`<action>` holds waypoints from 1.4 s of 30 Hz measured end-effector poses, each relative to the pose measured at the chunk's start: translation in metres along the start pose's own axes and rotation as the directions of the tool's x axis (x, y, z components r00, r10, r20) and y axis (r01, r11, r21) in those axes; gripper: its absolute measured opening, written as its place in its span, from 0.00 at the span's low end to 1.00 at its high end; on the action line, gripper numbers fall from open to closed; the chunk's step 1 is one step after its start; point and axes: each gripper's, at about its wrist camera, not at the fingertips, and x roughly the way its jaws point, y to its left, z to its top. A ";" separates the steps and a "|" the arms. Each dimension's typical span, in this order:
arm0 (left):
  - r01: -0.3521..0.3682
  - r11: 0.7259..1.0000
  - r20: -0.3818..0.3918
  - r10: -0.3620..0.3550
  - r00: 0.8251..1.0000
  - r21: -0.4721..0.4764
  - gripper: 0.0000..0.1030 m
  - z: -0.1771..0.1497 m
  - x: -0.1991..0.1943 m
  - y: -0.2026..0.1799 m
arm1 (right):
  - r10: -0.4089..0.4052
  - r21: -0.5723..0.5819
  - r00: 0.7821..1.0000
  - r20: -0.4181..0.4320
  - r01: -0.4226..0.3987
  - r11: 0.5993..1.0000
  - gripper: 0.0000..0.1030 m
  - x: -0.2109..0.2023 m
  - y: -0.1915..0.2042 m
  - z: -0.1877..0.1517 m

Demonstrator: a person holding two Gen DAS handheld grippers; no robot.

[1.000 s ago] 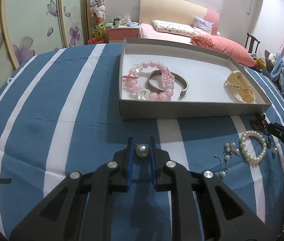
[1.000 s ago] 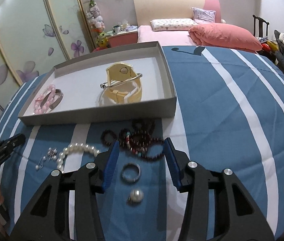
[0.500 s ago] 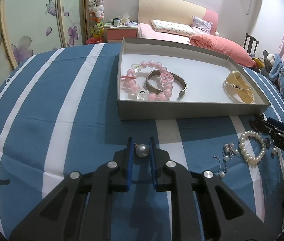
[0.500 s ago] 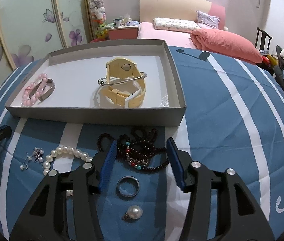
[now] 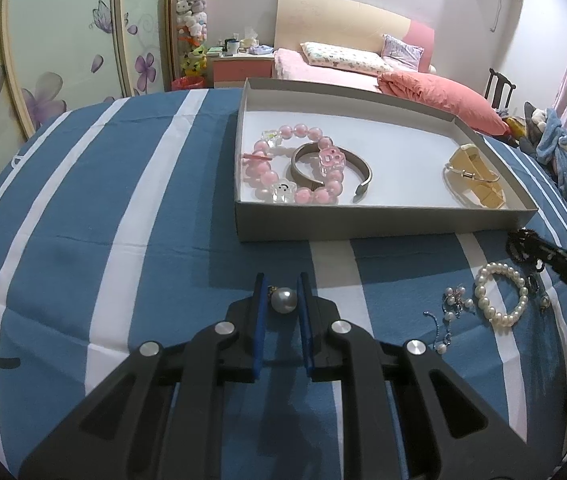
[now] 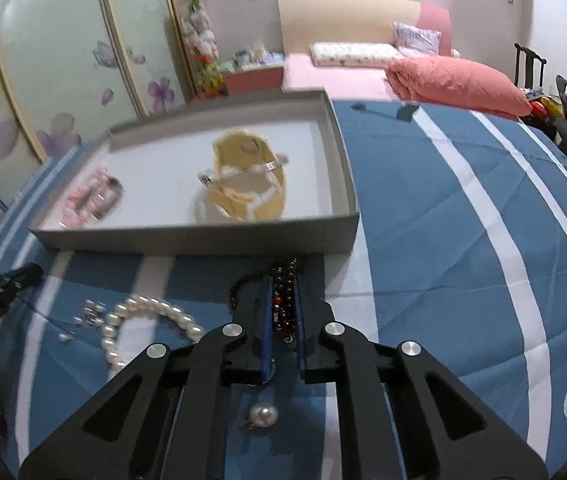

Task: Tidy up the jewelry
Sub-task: 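Lift the pearl earring with the left tool while the right tool grasps the dark beaded bracelet, then carry the pearl earring and dark beaded bracelet over the gray tray with both tools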

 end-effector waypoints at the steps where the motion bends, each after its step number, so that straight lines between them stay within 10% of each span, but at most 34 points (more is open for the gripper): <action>1: 0.002 1.000 0.008 -0.002 1.000 0.000 0.15 0.000 -0.002 -0.001 | 0.006 -0.001 1.000 0.015 -0.006 1.000 0.10 -0.004 0.001 0.001; 19: -0.003 1.000 0.177 0.000 0.984 0.013 0.15 0.012 -0.050 -0.007 | 0.097 -0.041 0.952 0.292 -0.089 0.995 0.09 -0.078 0.021 0.019; 42: -0.047 0.998 0.433 0.020 0.901 0.051 0.15 0.019 -0.099 -0.034 | 0.114 -0.068 0.865 0.489 -0.092 0.993 0.09 -0.098 0.031 0.024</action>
